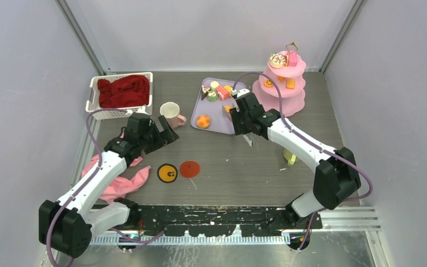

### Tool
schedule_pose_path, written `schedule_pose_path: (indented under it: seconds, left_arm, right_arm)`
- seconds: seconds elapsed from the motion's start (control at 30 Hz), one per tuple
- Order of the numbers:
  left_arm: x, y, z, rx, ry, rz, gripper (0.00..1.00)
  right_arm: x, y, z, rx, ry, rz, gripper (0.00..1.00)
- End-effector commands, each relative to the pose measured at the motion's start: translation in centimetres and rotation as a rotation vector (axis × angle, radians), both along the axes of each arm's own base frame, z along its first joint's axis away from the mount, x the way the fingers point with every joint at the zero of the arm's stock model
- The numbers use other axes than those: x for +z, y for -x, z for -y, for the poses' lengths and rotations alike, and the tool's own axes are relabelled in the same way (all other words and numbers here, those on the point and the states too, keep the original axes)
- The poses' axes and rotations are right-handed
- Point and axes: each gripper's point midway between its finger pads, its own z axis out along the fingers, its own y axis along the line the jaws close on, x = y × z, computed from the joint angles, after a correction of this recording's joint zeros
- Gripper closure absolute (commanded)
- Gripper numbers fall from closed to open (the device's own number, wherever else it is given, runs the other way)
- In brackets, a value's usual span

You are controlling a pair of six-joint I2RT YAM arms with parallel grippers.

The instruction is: Serve the afternoon tea

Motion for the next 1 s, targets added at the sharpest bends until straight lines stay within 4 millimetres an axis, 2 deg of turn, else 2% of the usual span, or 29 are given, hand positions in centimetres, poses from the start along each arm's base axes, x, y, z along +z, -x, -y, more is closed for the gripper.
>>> schedule_pose_path:
  seconds: [0.0, 0.27, 0.67, 0.97]
  left_arm:
    - [1.9, -1.0, 0.4, -0.008, 0.027, 0.074, 0.07]
    - [2.1, -1.0, 0.4, -0.010, 0.030, 0.078, 0.07]
    - [2.0, -1.1, 0.6, -0.017, 0.038, 0.076, 0.07]
    - [2.0, -1.2, 0.7, -0.019, 0.039, 0.074, 0.07]
  right_arm:
    - [4.8, -1.0, 0.9, -0.052, -0.055, 0.131, 0.73]
    - [6.6, -1.3, 3.8, -0.114, -0.078, 0.168, 0.74]
    - [11.2, -1.9, 11.4, -0.284, -0.083, 0.275, 0.73]
    - [12.1, -3.3, 15.0, -0.392, -0.075, 0.296, 0.73]
